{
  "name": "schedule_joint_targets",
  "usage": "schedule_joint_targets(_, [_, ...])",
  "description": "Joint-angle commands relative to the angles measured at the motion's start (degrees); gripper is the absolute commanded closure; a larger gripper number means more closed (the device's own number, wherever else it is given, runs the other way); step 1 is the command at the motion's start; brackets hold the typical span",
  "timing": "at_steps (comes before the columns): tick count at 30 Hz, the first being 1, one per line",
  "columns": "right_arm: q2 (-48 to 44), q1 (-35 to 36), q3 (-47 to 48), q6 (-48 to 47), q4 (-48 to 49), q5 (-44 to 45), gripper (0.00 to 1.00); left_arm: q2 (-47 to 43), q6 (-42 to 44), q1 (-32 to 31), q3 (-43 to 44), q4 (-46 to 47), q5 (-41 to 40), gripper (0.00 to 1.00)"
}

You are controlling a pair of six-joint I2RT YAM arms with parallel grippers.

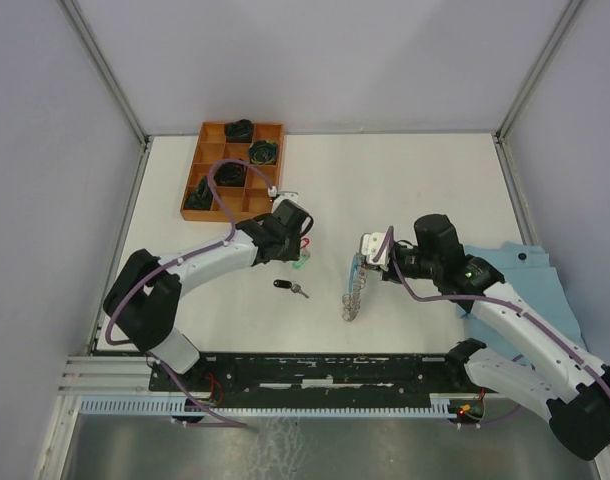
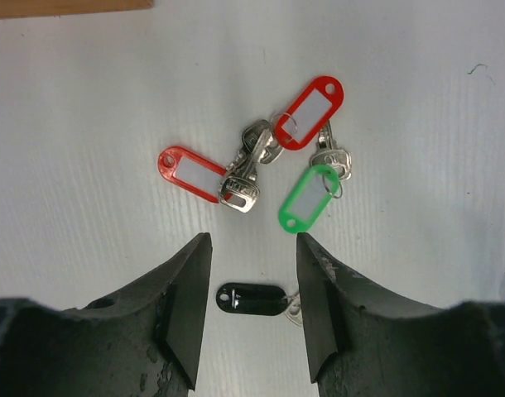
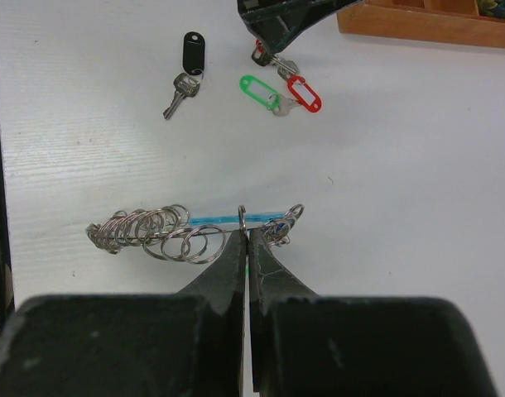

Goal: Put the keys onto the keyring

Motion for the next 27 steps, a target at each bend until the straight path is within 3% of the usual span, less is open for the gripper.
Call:
schedule_joint_targets(1, [-1.6,-0.3,0.1,-0.5,4.2,-0.3,0.99,0.8,8.2,4.0,3.6,1.1,4.4,0.48])
schedule_joint_targets(6, [-2.3,-0.2,-0.4,-0.4,4.4,-0.4,0.99,1.8,3.7,5.1,3.3,-1.0,8.6,0.55])
schedule_joint_targets(12, [-2.7,-0.2,-1.2,0.2,5.7,-0.8,0.99,0.3,-12.4,3.9,-1.3,-3.1,16.6,0.63])
schedule_joint_targets(17, [-3.1,-0.2,-1.4,0.5,5.9,-1.1,0.99,1.9,-18.9,-0.1,-1.7,-3.7,12.3,0.60])
schedule_joint_targets(27, [-4.1,-0.2,-2.5,0.9,6.8,-0.9,0.99,7.0,-21.2,-4.2,0.9,-8.7,7.0,0.59])
